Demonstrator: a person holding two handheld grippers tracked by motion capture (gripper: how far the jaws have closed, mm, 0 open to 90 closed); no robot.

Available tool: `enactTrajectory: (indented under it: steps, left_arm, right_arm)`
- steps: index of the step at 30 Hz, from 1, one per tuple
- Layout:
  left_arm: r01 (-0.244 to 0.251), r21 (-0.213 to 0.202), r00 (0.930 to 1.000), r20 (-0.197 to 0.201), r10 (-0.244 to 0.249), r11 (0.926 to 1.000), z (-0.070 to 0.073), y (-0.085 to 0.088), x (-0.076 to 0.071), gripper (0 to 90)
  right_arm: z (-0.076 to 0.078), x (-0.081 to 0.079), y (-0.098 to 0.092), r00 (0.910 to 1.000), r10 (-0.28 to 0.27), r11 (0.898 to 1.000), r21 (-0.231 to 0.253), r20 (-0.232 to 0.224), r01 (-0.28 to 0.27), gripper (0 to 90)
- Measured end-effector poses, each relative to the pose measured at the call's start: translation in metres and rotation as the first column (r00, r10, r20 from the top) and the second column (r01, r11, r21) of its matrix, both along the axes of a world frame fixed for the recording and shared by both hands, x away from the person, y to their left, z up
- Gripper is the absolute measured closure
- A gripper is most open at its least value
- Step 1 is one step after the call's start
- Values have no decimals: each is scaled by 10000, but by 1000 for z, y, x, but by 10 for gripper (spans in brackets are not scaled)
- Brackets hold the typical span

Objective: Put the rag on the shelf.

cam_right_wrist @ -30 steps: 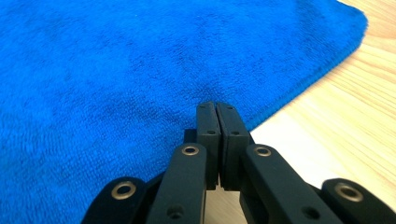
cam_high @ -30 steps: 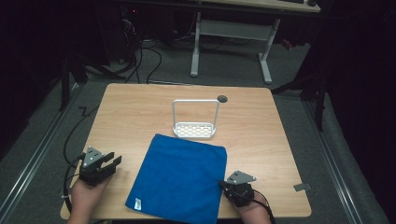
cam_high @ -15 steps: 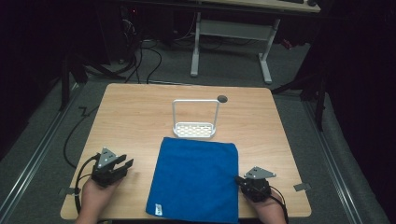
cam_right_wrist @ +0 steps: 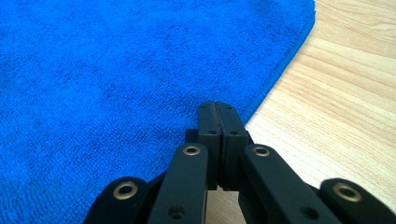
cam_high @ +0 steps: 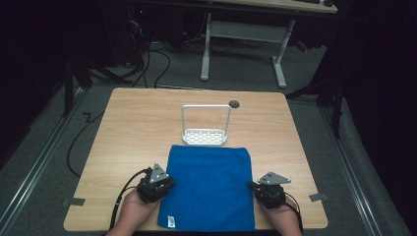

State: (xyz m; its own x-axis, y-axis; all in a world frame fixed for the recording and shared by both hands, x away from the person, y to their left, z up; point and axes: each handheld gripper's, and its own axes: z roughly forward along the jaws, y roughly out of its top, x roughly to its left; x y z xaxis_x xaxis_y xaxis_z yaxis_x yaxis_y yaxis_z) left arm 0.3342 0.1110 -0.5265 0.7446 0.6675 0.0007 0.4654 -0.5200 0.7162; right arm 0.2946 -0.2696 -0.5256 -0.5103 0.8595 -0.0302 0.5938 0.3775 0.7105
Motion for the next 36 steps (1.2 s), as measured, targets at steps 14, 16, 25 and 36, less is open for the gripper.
enactTrajectory:
  steps: [14,16,25,36]
  left_arm:
    - [2,-224,10000,-82,-4,9997,-1,8,-15,889]
    - [43,-230,10000,-71,-44,9997,-2,8,-15,893]
    - [-321,-768,9992,199,337,9965,6,19,-10,865]
    - [-1421,-1346,9867,592,1511,9807,13,27,20,688]
  right_arm:
    - [-1,9,1,9999,-151,9998,96,54,150,900]
    - [-1,8,1,9998,-223,9996,148,6,223,900]
    - [7,-1,-3,9976,-306,9960,859,623,251,777]
    - [9,3,-18,9863,-1367,9801,1576,928,1210,683]
